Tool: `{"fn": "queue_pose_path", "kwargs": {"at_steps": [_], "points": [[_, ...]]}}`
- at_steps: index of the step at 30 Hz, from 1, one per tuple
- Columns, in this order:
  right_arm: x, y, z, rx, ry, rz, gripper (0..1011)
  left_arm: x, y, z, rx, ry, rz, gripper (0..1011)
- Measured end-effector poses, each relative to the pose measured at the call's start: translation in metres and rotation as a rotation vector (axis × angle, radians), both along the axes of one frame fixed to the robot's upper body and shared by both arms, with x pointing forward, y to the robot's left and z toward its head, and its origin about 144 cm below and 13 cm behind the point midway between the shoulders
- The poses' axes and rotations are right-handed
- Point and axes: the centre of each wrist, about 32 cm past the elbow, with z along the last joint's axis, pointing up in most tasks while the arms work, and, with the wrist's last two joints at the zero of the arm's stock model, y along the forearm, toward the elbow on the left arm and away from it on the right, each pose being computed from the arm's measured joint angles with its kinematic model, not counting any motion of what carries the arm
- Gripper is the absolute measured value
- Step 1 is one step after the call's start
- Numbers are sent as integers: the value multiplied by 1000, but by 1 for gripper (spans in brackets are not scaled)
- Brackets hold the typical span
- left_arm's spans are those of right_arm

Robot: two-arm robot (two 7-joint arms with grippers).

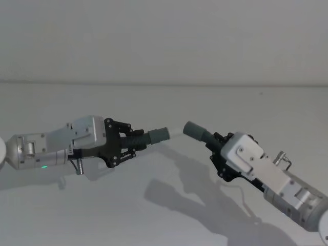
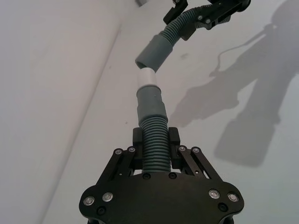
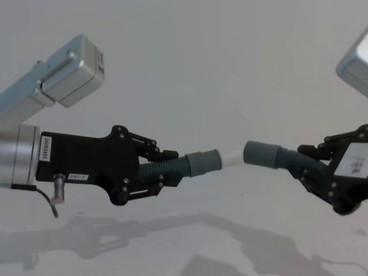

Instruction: Use both hands to pick up one end of the pipe from the table, align the ends, and insert them.

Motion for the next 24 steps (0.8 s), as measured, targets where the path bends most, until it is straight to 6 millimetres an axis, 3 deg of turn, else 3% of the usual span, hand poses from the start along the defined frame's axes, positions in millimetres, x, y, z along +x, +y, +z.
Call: {"fn": "queue_pose_path", "kwargs": {"at_steps": [12,24], "points": [[0,-19,16,-204,-9,144,256,3,4,5,24,-52,-46,308],[-3,-34,27,-305,-21,181,256,4,5,7,33,-72,-63,308]]}}
